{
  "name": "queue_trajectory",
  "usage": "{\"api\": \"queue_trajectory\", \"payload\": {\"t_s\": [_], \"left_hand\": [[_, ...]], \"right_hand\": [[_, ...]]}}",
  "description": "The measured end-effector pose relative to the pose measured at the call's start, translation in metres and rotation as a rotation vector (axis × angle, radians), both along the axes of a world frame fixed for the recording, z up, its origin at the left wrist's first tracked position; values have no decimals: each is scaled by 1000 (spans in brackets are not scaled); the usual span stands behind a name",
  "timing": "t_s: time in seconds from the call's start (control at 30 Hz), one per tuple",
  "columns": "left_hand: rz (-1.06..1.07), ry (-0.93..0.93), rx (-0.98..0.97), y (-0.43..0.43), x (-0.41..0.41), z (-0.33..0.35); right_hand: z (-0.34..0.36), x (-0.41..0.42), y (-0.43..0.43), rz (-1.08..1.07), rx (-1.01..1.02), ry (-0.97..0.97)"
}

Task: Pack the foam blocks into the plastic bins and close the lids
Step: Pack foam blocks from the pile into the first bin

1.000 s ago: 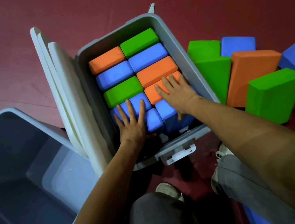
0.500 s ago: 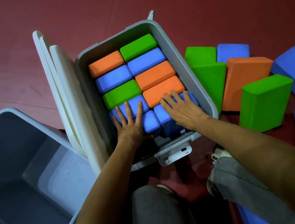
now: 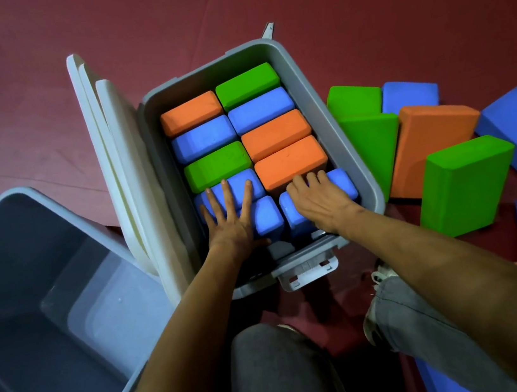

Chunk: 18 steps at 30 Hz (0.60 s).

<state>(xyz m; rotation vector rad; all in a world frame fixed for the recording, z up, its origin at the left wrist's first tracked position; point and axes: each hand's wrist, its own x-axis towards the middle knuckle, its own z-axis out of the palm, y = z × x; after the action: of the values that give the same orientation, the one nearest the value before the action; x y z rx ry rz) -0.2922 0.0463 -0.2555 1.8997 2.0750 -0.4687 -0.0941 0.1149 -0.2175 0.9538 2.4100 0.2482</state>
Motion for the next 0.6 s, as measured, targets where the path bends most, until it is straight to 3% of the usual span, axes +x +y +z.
{"api": "queue_trajectory", "payload": {"t_s": [0.13,0.37,0.5,0.6], "left_hand": [[-33,25,38,-7,2,-3],[-46,2,48,-2,-6,-7],[-41,-14,61,-3,-4,-8],[-42,50,57,-1,0,-5]], "right_hand": [[-8,-2,3,-32,1,51],[-6,-10,12,110,70,99],[-21,-13,3,10,131,203],[-23,-22,-2,-60,165,112]]}}
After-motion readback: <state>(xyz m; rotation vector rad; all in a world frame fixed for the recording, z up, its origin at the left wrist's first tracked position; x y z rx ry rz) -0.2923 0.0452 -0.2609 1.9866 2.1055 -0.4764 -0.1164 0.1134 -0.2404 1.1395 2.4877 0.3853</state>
